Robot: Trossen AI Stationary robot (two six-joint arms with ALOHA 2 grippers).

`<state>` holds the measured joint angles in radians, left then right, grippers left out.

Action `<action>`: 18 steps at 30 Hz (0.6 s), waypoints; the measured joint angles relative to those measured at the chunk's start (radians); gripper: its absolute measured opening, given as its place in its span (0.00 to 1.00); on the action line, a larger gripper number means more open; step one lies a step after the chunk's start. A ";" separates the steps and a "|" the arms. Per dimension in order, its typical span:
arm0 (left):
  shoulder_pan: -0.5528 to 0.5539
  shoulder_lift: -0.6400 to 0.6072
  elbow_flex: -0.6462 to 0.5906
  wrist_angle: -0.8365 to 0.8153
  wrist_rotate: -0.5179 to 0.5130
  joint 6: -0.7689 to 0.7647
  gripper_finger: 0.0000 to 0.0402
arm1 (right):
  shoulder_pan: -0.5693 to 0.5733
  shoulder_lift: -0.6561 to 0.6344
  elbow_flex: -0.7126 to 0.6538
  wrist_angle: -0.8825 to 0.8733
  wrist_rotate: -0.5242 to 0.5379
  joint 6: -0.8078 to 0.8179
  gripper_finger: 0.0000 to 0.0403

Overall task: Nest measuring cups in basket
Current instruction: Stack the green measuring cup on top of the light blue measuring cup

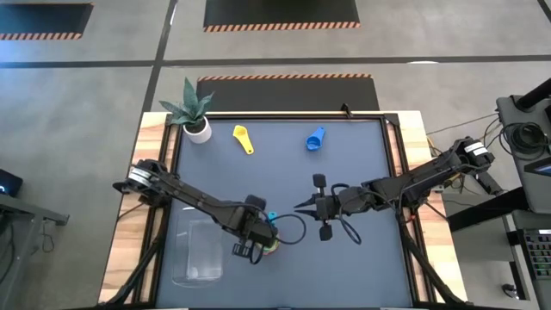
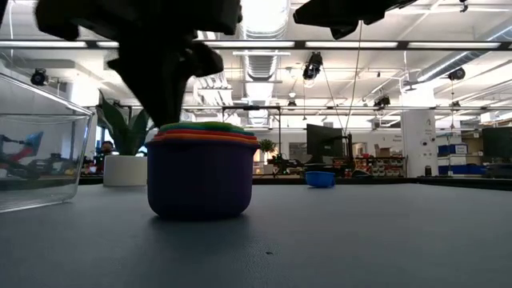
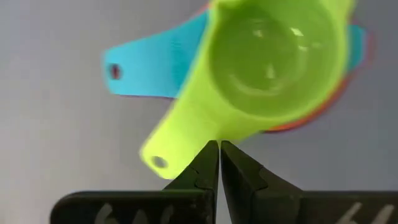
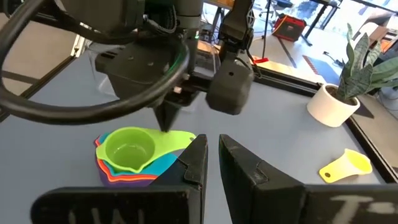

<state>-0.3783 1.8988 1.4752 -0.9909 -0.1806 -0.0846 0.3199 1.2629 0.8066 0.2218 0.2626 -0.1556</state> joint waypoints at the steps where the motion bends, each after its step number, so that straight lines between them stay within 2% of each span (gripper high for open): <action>1: 0.001 0.000 0.001 0.001 -0.025 0.008 0.00 | 0.000 0.000 0.000 0.000 0.000 0.001 0.07; 6: 0.003 -0.003 0.001 0.004 -0.148 0.016 0.00 | 0.000 0.000 0.000 -0.009 0.000 0.002 0.07; 11: 0.002 -0.043 0.001 -0.009 -0.152 0.015 0.00 | 0.000 0.000 0.000 -0.011 0.000 0.006 0.07; 14: 0.002 -0.069 0.002 -0.028 -0.130 0.005 0.00 | 0.000 0.000 0.000 -0.011 0.000 0.005 0.07; 18: 0.002 -0.073 -0.008 -0.029 -0.017 0.002 0.00 | 0.000 0.000 0.000 -0.011 0.000 0.005 0.07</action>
<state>-0.3759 1.8259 1.4672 -1.0202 -0.1975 -0.0823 0.3199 1.2629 0.8066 0.2109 0.2630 -0.1501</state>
